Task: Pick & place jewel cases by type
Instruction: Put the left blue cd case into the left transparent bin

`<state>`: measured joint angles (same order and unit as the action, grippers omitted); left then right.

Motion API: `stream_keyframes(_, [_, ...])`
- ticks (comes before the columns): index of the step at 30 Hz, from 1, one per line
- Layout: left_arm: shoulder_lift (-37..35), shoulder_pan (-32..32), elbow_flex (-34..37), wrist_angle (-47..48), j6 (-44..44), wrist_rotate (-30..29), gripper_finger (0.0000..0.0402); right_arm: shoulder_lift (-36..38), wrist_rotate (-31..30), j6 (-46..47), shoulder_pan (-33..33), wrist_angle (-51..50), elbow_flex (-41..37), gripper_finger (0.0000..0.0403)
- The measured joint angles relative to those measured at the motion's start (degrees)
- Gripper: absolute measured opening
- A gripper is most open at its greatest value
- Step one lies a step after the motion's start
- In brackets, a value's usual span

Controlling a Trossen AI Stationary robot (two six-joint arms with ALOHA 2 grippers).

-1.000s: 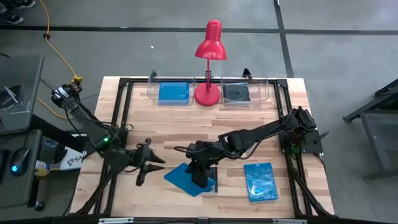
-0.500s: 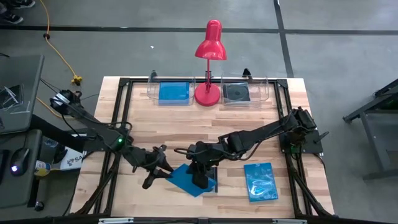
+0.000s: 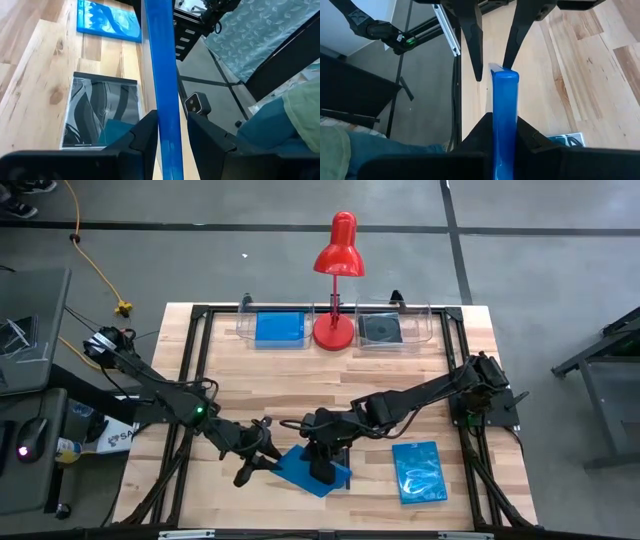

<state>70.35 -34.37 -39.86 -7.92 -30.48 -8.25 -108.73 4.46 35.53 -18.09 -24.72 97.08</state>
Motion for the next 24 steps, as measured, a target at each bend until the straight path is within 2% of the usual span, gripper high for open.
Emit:
stream_keyframes(6, [0.0,0.0,0.0,0.5,0.6,-2.7,0.0105,0.0,-0.7,0.3,0.1,0.1,0.0,0.0017])
stream_keyframes(17, [-0.1,-0.1,0.0,0.8,3.6,-3.2,0.0105,0.0,-1.3,0.5,-0.8,-1.1,0.0,0.0015])
stream_keyframes(24, [-0.1,-0.2,0.1,3.3,3.7,-6.6,0.0106,0.0,-1.8,1.5,-1.5,-1.2,0.0,0.0015])
